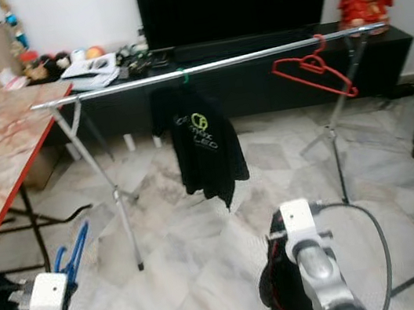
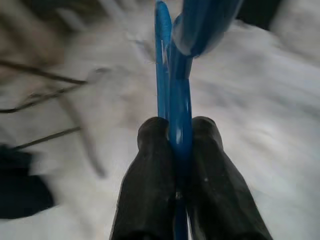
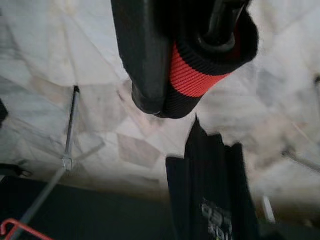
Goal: Hang hanger
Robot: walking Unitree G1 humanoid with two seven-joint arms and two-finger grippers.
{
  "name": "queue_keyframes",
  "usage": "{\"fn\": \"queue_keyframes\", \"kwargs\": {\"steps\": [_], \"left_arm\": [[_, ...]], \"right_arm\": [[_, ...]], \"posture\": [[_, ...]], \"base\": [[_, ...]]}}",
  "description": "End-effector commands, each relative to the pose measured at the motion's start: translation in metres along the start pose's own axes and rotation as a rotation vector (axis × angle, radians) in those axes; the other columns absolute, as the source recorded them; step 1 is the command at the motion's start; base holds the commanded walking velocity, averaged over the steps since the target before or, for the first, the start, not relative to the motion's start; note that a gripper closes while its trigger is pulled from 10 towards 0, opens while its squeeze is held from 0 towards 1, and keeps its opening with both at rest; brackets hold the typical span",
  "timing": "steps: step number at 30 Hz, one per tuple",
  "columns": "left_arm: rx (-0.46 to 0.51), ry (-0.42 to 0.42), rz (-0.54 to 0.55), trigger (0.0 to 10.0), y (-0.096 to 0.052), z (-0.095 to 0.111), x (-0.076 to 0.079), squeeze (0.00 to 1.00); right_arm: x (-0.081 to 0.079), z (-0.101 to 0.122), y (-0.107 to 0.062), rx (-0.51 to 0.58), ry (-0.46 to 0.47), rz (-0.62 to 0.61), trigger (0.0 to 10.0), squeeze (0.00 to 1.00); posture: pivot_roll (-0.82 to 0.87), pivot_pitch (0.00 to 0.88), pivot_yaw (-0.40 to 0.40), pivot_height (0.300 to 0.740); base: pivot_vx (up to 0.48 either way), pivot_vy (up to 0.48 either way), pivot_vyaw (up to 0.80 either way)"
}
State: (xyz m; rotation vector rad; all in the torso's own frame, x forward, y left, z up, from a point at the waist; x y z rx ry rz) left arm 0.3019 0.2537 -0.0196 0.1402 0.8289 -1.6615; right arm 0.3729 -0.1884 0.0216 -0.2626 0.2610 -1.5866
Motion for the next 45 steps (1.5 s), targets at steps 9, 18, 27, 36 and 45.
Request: {"fn": "queue_keyframes", "kwargs": {"steps": [9, 18, 27, 36, 45], "left_arm": [[0.160, 0.275, -0.521, 10.0, -0.008, 0.059, 0.043, 0.00], [0.274, 0.309, -0.901, 10.0, -0.052, 0.106, 0.096, 0.00], [0.319, 0.273, -0.937, 10.0, -0.062, 0.126, 0.113, 0.00], [0.212, 0.350, -0.854, 10.0, -0.052, 0.110, 0.101, 0.00], [0.222, 0.339, -0.763, 10.0, -0.041, 0.114, 0.095, 0.00]], "right_arm": [[-0.051, 0.029, 0.013, -0.007, -0.148, 0.152, 10.0, 0.00], [-0.086, 0.021, 0.012, -0.087, -0.208, 0.225, 10.0, 0.00], [-0.104, 0.020, 0.010, -0.098, -0.204, 0.253, 10.0, 0.00], [-0.095, 0.017, 0.010, -0.099, -0.200, 0.232, 10.0, 0.00], [-0.099, 0.018, 0.010, -0.091, -0.201, 0.245, 10.0, 0.00]], "posture": [[0.06, 0.000, 0.000, 0.740], [0.08, 0.000, -0.031, 0.740], [0.08, 0.000, -0.038, 0.740], [0.07, 0.000, -0.029, 0.740], [0.07, 0.000, -0.025, 0.740]], "base": [[0.000, 0.000, 0.00], [0.000, 0.000, 0.00], [0.000, 0.000, 0.00], [0.000, 0.000, 0.00], [0.000, 0.000, 0.00]]}}
Point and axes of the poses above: a point about 5 cm out from each wrist's last joint towards the gripper, its own y axis pointing out of the wrist towards the gripper, its own z axis along the axis of the wrist's last joint, x = y × z, the point moved 5 cm from there along y, pointing out of the wrist towards the gripper, and after that the axes turned 15 degrees about y, right-handed, at the moved point
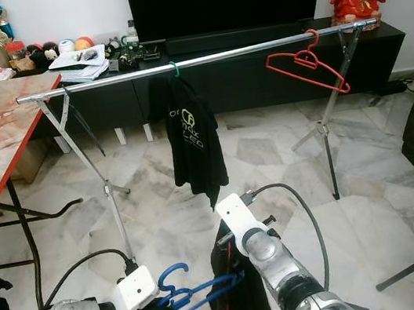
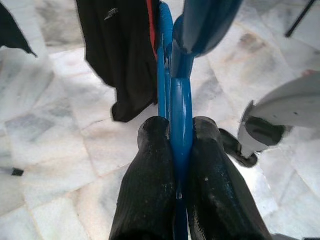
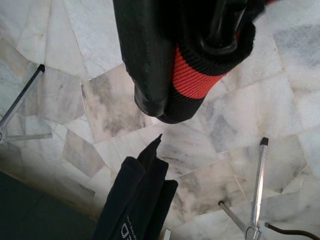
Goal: Hang hanger
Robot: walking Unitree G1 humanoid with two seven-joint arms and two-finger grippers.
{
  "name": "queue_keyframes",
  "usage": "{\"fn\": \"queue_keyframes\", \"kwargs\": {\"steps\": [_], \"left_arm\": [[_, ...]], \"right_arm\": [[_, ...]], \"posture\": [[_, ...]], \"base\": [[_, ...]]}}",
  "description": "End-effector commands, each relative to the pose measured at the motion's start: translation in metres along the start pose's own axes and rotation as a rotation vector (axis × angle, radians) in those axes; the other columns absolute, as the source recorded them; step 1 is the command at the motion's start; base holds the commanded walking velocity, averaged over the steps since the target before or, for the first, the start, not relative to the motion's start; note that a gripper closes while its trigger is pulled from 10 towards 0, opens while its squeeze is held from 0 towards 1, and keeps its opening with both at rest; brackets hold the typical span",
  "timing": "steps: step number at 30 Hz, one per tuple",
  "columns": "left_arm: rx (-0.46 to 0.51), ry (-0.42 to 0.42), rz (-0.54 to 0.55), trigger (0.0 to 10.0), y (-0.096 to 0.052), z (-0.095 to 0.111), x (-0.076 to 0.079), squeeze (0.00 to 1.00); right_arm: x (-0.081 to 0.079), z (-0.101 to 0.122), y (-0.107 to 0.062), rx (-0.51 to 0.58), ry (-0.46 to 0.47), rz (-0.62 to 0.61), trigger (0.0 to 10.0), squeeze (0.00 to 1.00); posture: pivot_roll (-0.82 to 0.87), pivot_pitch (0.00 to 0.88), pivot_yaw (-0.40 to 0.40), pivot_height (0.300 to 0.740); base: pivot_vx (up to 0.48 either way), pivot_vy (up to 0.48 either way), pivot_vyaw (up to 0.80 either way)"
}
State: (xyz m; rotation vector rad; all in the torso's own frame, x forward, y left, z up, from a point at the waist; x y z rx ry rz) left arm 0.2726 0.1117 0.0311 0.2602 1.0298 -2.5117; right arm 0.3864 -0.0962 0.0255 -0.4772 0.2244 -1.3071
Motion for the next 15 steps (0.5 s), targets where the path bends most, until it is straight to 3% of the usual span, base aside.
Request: {"fn": "queue_keyframes", "kwargs": {"steps": [1, 8, 15], "left_arm": [[0.013, 0.012, 0.040, 10.0, 0.001, 0.004, -0.007, 0.00], [0.063, -0.001, 0.201, 10.0, 0.006, 0.017, -0.030, 0.00], [0.057, -0.003, 0.254, 10.0, 0.009, 0.019, -0.037, 0.00]], "right_arm": [[-0.005, 0.012, 0.001, 0.040, 0.001, 0.015, 10.0, 0.00], [-0.010, 0.013, 0.001, 0.046, 0.032, 0.032, 10.0, 0.00], [-0.008, 0.015, 0.001, 0.051, 0.049, 0.018, 10.0, 0.00]], "posture": [[0.07, 0.000, -0.026, 0.740], [0.07, 0.000, -0.027, 0.740], [0.07, 0.000, -0.029, 0.740]], "base": [[0.000, 0.000, 0.00], [0.000, 0.000, 0.00], [0.000, 0.000, 0.00]]}}
Point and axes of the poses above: a point about 5 cm out from each wrist's last joint towards the gripper, its own y axis pointing out of the wrist towards the gripper, its own z axis along the axis of the wrist's last joint, x = y × z, the point moved 5 cm from there along y, pointing out of the wrist towards the gripper, and after that the axes turned 15 degrees about y, right-handed, at the moved point
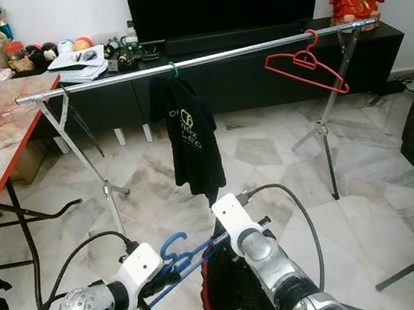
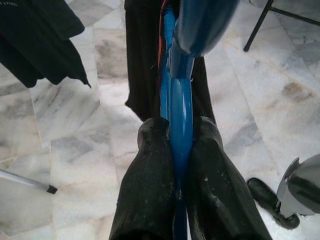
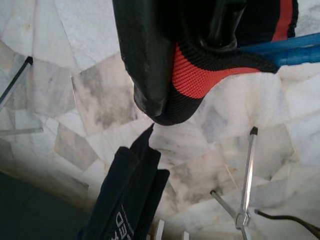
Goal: Hang hanger
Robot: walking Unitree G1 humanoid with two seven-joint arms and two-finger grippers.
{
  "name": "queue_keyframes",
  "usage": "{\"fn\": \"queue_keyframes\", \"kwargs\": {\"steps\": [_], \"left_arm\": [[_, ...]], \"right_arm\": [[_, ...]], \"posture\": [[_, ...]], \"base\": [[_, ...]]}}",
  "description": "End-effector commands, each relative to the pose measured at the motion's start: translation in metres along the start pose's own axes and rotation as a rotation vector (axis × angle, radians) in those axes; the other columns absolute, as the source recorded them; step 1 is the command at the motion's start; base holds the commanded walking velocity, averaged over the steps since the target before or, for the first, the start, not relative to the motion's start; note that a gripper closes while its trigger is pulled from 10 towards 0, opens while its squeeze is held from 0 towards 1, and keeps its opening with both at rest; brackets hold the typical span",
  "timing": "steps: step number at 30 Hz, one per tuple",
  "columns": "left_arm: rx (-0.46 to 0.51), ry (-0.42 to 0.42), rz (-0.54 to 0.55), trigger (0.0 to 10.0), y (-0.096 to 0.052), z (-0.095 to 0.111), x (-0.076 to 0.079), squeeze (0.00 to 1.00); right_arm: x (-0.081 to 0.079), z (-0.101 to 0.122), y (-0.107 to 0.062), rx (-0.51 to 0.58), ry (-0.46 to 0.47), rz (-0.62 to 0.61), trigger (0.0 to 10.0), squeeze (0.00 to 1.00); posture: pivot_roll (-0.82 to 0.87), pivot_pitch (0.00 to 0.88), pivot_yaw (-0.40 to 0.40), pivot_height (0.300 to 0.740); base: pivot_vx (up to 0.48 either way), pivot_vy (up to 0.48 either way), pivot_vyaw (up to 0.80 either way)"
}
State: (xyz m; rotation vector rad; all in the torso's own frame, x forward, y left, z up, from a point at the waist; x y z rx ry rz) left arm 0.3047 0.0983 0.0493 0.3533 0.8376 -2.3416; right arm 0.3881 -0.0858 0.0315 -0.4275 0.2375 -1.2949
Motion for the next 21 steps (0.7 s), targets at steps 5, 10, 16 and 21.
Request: {"fn": "queue_keyframes", "kwargs": {"steps": [5, 10, 16, 21], "left_arm": [[-0.076, 0.056, 0.023, 10.0, -0.003, -0.015, -0.007, 0.00], [-0.037, 0.041, 0.034, 10.0, 0.003, -0.007, -0.007, 0.00], [0.025, 0.008, 0.030, 10.0, 0.010, 0.007, -0.004, 0.00], [0.081, -0.020, -0.002, 10.0, 0.014, 0.020, 0.003, 0.00]], "right_arm": [[0.001, 0.007, 0.000, 0.024, 0.017, -0.008, 10.0, 0.00], [-0.011, 0.015, 0.001, 0.042, 0.022, 0.041, 10.0, 0.00], [-0.022, 0.021, 0.000, 0.059, 0.069, 0.084, 10.0, 0.00], [-0.030, 0.023, -0.001, 0.068, 0.061, 0.119, 10.0, 0.00]], "posture": [[0.07, 0.000, -0.031, 0.740], [0.06, 0.000, -0.032, 0.740], [0.05, 0.000, -0.033, 0.740], [0.05, 0.000, -0.035, 0.740]], "base": [[0.000, 0.000, 0.00], [0.000, 0.000, 0.00], [0.000, 0.000, 0.00], [0.000, 0.000, 0.00]]}}
Point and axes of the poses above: a point about 5 cm out from each wrist's last joint towards the gripper, its own y axis pointing out of the wrist towards the gripper, its own z axis along the axis of the wrist's last joint, x = y × z, the point moved 5 cm from there along y, pointing out of the wrist towards the gripper, and after that the axes turned 15 degrees about y, right-handed, at the moved point
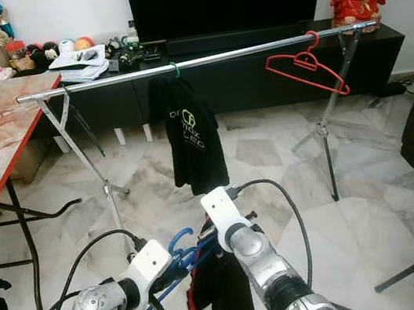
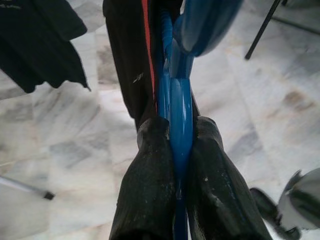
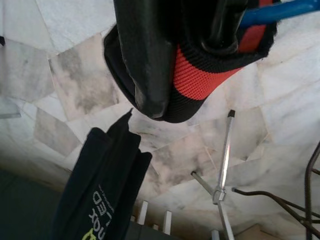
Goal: Hang hanger
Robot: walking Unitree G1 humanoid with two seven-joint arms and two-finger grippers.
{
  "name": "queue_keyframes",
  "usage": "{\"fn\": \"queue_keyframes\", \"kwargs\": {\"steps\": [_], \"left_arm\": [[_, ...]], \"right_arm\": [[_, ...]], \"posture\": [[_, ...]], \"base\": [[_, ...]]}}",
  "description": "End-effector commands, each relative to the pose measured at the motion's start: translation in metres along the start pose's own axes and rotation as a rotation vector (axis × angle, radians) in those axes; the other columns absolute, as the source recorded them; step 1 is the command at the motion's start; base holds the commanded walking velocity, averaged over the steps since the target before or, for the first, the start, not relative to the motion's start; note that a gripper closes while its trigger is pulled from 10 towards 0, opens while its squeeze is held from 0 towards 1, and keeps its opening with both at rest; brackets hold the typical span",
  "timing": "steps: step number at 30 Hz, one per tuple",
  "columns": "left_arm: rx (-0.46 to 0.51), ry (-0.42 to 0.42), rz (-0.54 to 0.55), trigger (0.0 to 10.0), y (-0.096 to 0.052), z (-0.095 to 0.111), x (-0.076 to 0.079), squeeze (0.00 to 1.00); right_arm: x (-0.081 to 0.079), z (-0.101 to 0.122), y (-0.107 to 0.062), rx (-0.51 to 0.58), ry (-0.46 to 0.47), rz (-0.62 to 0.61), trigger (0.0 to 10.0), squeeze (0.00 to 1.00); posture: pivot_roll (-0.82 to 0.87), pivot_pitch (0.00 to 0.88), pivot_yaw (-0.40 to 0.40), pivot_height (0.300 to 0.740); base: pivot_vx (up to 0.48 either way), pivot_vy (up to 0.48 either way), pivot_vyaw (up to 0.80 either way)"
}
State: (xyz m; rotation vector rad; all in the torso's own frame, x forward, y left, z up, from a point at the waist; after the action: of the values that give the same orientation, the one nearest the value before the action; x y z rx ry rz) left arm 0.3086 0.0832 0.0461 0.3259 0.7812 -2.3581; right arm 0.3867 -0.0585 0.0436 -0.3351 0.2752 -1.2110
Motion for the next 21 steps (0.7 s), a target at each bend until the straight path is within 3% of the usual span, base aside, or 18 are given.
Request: {"fn": "queue_keyframes", "kwargs": {"steps": [1, 6, 8, 10, 11, 13, 19, 21], "left_arm": [[0.046, 0.015, -0.003, 10.0, 0.001, 0.013, -0.002, 0.00], [0.043, 0.031, 0.012, 10.0, 0.006, 0.014, -0.003, 0.00], [0.049, 0.035, -0.003, 10.0, 0.009, 0.015, 0.000, 0.00], [0.052, 0.034, -0.005, 10.0, 0.010, 0.016, 0.002, 0.00], [0.056, 0.034, -0.007, 10.0, 0.012, 0.018, 0.003, 0.00], [0.057, 0.038, -0.009, 10.0, 0.013, 0.019, 0.004, 0.00], [0.053, 0.041, 0.006, 10.0, 0.013, 0.018, 0.002, 0.00], [0.043, 0.042, 0.006, 10.0, 0.013, 0.016, 0.001, 0.00]], "right_arm": [[-0.005, 0.007, 0.000, 0.022, 0.002, 0.017, 10.0, 0.00], [-0.015, 0.015, -0.001, 0.043, 0.074, 0.046, 10.0, 0.00], [-0.027, 0.027, -0.003, 0.068, 0.174, 0.097, 10.0, 0.00], [-0.033, 0.031, -0.004, 0.075, 0.210, 0.125, 10.0, 0.00], [-0.048, 0.035, -0.007, 0.078, 0.239, 0.193, 10.0, 0.00], [-0.052, 0.036, -0.009, 0.080, 0.233, 0.211, 10.0, 0.00], [-0.025, 0.022, -0.007, 0.055, 0.199, 0.073, 10.0, 0.00], [-0.012, 0.020, -0.007, 0.052, 0.142, 0.008, 10.0, 0.00]], "posture": [[0.05, 0.000, -0.035, 0.740], [0.04, 0.000, -0.036, 0.740], [0.04, 0.000, -0.036, 0.740], [0.04, 0.000, -0.037, 0.740], [0.04, 0.000, -0.038, 0.740], [0.04, 0.000, -0.039, 0.740], [0.04, 0.000, -0.040, 0.740], [0.04, 0.000, -0.038, 0.740]], "base": [[0.000, 0.000, 0.00], [0.000, 0.000, 0.00], [0.000, 0.000, 0.00], [0.000, 0.000, 0.00], [0.000, 0.000, 0.00], [0.000, 0.000, 0.00], [0.000, 0.000, 0.00], [0.000, 0.000, 0.00]]}}
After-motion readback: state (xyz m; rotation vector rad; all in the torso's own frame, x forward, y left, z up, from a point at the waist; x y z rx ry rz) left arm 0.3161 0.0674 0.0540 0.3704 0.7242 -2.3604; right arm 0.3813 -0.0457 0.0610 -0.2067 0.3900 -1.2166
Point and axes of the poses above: a point about 5 cm out from each wrist's last joint towards the gripper, its own y axis pointing out of the wrist towards the gripper, its own z axis along the axis of the wrist's last joint, x = y × z, the point moved 5 cm from there along y, pointing out of the wrist towards the gripper, and after that the axes turned 15 degrees about y, right-handed, at the moved point
